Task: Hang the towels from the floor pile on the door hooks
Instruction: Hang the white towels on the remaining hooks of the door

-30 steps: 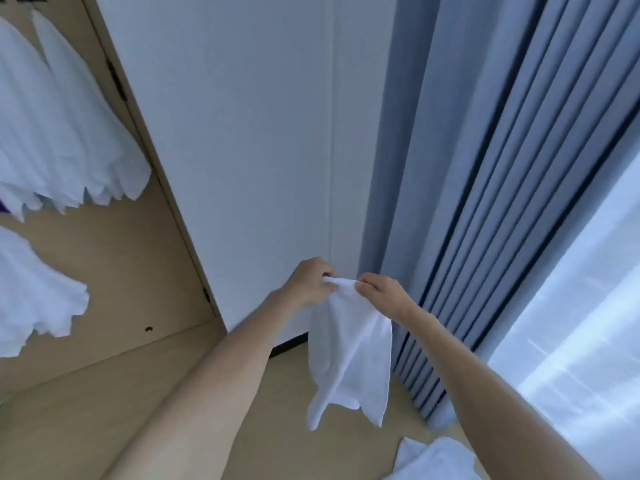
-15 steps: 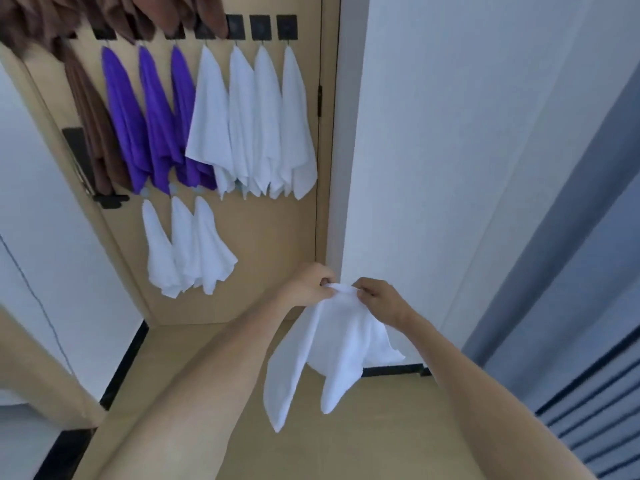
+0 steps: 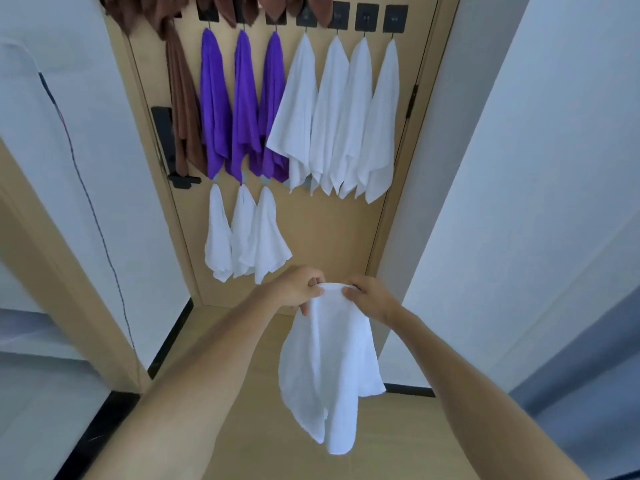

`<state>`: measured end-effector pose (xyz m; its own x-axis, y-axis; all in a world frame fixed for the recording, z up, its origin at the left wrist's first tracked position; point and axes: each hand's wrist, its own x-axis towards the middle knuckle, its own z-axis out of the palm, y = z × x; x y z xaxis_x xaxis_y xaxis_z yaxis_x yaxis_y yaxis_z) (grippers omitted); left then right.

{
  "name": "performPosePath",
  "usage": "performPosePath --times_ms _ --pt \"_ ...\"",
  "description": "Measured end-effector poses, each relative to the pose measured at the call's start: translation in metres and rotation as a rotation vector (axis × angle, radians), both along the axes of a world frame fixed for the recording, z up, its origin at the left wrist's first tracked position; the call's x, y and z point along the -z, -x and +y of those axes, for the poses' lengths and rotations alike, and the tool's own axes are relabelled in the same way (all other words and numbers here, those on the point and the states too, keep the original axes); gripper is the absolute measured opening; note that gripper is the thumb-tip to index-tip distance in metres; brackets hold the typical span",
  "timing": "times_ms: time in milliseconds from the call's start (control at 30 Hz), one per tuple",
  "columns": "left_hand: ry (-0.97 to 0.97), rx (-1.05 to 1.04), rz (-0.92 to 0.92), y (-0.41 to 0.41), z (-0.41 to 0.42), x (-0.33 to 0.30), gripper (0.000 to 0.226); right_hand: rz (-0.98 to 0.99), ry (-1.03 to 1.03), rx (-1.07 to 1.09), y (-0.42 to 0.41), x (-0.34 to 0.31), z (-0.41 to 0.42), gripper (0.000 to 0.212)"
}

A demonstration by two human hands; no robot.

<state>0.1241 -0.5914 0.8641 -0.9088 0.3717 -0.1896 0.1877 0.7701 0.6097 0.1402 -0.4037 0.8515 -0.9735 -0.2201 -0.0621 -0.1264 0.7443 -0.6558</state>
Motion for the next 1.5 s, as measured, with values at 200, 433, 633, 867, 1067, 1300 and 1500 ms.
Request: performPosePath --times_ms 200,433,633,867,1067,1300,1500 --pt "-0.045 -0.106 -0.042 0.040 -0.032 0.017 0.018 -0.008 0.014 -0.064 0.047 0.004 -0.034 0.043" --pt "-0.004 -0.158 -0.013 0.115 -0.050 0.013 0.013 -0.016 0.121 -0.158 0.134 0.017 -0.049 0.017" --pt "0.001 -0.212 -0.029 0.193 -0.041 0.007 0.007 0.016 0.152 -0.177 0.220 0.017 -0.046 0.013" --pt "-0.010 -0.250 -0.053 0.252 -0.039 0.022 0.007 0.009 0.139 -0.187 0.290 0.039 -0.045 0.026" --pt "-0.012 -0.226 -0.053 0.299 -0.043 0.034 0.018 0.008 0.130 -0.170 0.333 0.047 -0.049 0.023" --pt "0.006 -0.151 -0.093 0.367 -0.064 0.063 0.012 -0.021 0.121 -0.096 0.389 0.073 -0.071 0.031" --pt "-0.029 -0.057 -0.135 0.443 -0.086 0.092 0.011 -0.057 0.080 0.008 0.443 0.093 -0.093 0.033"
